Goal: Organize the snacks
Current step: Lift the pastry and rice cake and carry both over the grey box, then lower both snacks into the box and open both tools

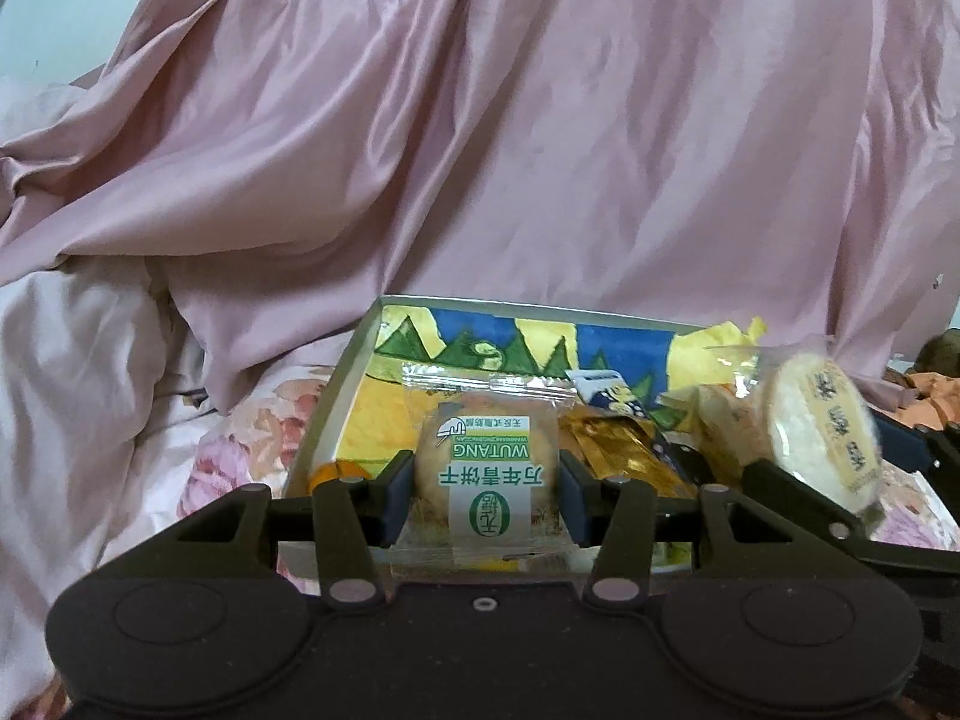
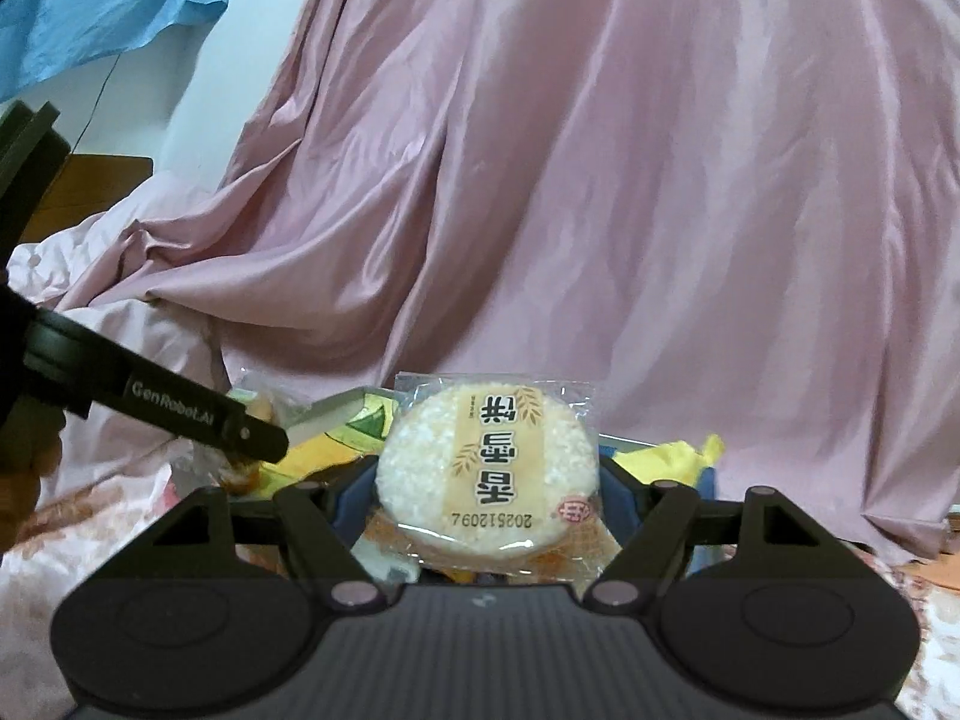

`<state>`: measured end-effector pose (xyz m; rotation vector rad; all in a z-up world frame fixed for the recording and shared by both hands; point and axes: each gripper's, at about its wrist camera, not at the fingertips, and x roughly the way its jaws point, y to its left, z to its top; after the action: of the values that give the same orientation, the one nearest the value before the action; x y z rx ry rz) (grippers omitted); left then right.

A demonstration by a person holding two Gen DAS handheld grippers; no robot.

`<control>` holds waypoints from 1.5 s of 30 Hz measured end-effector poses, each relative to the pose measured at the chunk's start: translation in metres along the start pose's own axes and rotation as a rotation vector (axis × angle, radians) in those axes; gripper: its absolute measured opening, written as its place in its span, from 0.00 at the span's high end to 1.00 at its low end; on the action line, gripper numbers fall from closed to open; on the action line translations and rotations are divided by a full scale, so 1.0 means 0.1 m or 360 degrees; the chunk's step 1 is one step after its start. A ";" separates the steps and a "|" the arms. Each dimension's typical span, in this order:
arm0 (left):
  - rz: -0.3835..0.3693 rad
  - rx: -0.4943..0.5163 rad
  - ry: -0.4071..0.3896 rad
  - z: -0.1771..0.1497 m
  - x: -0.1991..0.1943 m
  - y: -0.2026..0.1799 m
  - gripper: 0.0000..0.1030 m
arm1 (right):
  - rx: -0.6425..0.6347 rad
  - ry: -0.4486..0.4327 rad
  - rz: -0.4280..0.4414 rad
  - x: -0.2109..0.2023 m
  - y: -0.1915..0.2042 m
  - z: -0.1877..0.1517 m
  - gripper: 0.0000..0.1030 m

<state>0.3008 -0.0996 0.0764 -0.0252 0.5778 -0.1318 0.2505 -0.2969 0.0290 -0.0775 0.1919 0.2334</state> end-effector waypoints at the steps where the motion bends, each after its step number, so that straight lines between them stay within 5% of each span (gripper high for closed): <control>1: 0.0002 0.0004 -0.0003 0.01 0.03 0.01 0.51 | -0.0002 -0.0001 0.0006 0.06 0.02 0.01 0.25; 13: 0.0022 -0.0092 -0.0008 0.03 0.32 0.26 0.51 | -0.0029 0.0051 0.0045 0.47 0.15 0.02 0.25; 45: -0.0006 -0.0174 0.0087 -0.08 0.59 0.28 0.50 | -0.0090 0.0154 0.0038 0.75 0.20 -0.07 0.24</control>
<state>0.3488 -0.0791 0.0359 -0.1292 0.6392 -0.1048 0.3158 -0.2610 0.0067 -0.1430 0.2827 0.2588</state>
